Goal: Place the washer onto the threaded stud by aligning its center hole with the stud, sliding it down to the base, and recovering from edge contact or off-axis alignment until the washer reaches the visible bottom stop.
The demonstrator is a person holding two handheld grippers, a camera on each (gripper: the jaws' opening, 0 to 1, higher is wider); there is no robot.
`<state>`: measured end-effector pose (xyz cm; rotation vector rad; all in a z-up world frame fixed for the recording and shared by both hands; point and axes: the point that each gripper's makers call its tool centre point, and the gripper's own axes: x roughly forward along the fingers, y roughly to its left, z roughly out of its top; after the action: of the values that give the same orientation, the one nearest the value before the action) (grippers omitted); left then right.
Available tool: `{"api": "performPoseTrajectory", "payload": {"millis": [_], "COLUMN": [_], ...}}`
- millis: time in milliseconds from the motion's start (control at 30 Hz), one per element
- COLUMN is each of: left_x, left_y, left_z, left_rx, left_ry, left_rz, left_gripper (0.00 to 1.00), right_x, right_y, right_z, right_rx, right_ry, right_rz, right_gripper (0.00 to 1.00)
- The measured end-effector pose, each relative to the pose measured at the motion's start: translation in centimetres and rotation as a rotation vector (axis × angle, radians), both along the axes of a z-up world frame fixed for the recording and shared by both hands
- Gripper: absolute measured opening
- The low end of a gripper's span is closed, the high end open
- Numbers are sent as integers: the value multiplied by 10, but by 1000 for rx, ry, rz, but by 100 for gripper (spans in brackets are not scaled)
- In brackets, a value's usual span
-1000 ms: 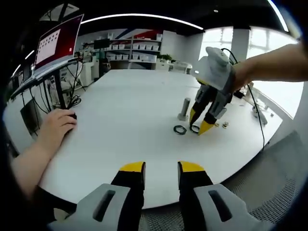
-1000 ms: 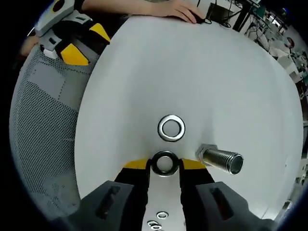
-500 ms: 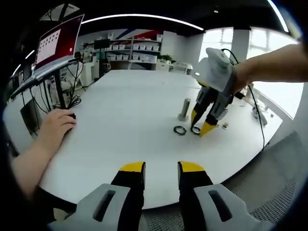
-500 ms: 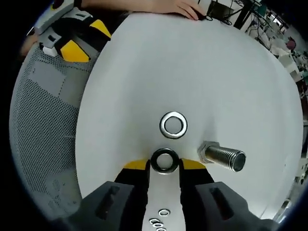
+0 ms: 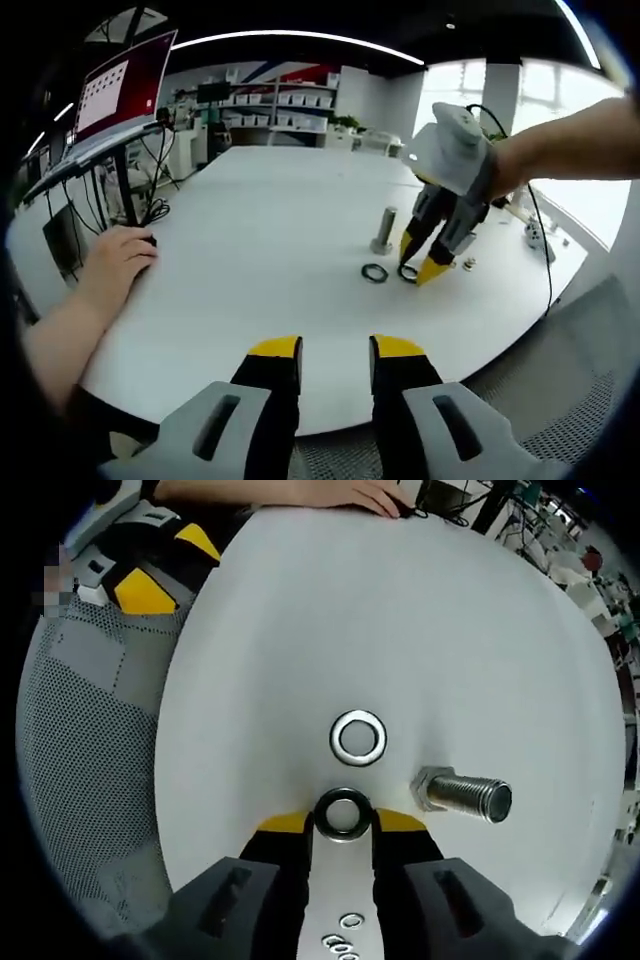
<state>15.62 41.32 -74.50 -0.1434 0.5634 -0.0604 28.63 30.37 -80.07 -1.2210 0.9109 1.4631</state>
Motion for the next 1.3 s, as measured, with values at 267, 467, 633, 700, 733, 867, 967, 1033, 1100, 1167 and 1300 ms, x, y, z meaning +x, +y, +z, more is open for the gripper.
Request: {"api": "performPoseTrajectory", "payload": {"millis": [267,467,633,700,733,867,967,1033,1100,1167,1300], "left_x": [0,0,0,0,0,0,0,0,0,0,0], "left_y": [0,0,0,0,0,0,0,0,0,0,0], "left_z": [0,0,0,0,0,0,0,1,1,1,1], "left_rx": [2,1,0,0,0,0,-1,-2,-2,-2,-3], "left_ry": [3,2,2,1,1,1,0,-1,-1,-1,-2], "left_rz": [-3,-3,-3,-3,-3,-3,-2,-2,-2,-2,-2], "left_gripper": [25,25,25,25,25,25,25,25,25,25,25], "right_x": [3,4,7,9,11,15,18,19,23,26,34], "right_y": [-3,5,10,11,11,12,14,15,16,17,22], "right_z": [5,18,36,42,45,57,67,72,78,82,87], "right_rx": [168,252,312,335,345,383,412,427,441,445,451], "right_ry": [26,42,32,22,17,-2,-23,-36,-72,-94,-121], "right_rz": [-232,-304,-333,-348,-355,-372,-378,-379,-365,-355,-345], "right_gripper": [23,23,23,23,23,23,23,23,23,23,23]}}
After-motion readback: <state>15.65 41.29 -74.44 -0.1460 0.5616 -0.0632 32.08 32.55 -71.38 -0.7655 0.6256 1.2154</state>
